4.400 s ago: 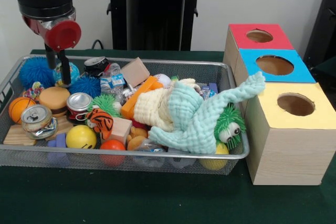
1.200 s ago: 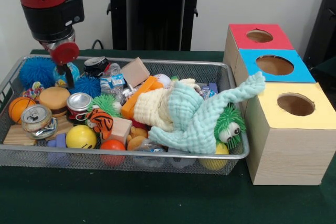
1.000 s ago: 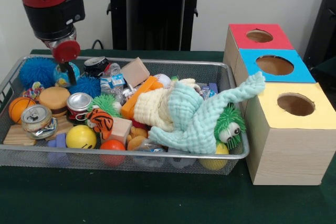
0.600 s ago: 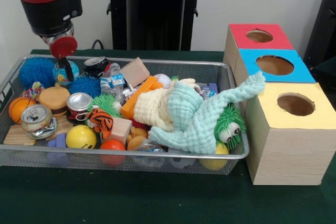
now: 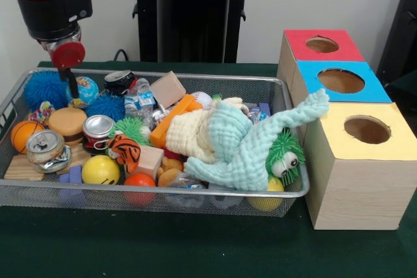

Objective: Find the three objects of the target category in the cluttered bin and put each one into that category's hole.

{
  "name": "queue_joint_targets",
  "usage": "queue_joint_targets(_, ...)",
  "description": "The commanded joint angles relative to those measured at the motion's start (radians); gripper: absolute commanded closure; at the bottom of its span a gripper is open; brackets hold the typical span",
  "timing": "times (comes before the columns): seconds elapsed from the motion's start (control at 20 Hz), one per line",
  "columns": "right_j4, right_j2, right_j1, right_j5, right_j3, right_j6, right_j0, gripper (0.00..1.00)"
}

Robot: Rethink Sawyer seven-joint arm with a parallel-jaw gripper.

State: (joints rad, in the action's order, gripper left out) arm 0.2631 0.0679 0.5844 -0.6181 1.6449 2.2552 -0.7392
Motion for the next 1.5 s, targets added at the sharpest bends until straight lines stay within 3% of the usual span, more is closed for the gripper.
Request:
queue_joint_targets(0.05, 0.135, 0.016, -0.038, -0.032, -0.105, -0.165, -0.018, 0.00)
queue_joint_targets(0.35, 0.185, 0.058, -0.099, -0.039, -0.188, -0.217, -0.083, 0.00)
queue_joint_targets(0.55, 0.204, 0.076, -0.101, -0.028, -0.190, -0.224, -0.105, 0.00)
queue_joint_targets(1.1, 0.252, 0.078, -0.182, 0.074, -0.226, -0.110, -0.090, 0.00)
queue_joint_targets(1.5, 0.204, 0.076, -0.155, 0.107, -0.182, -0.019, -0.042, 0.00)
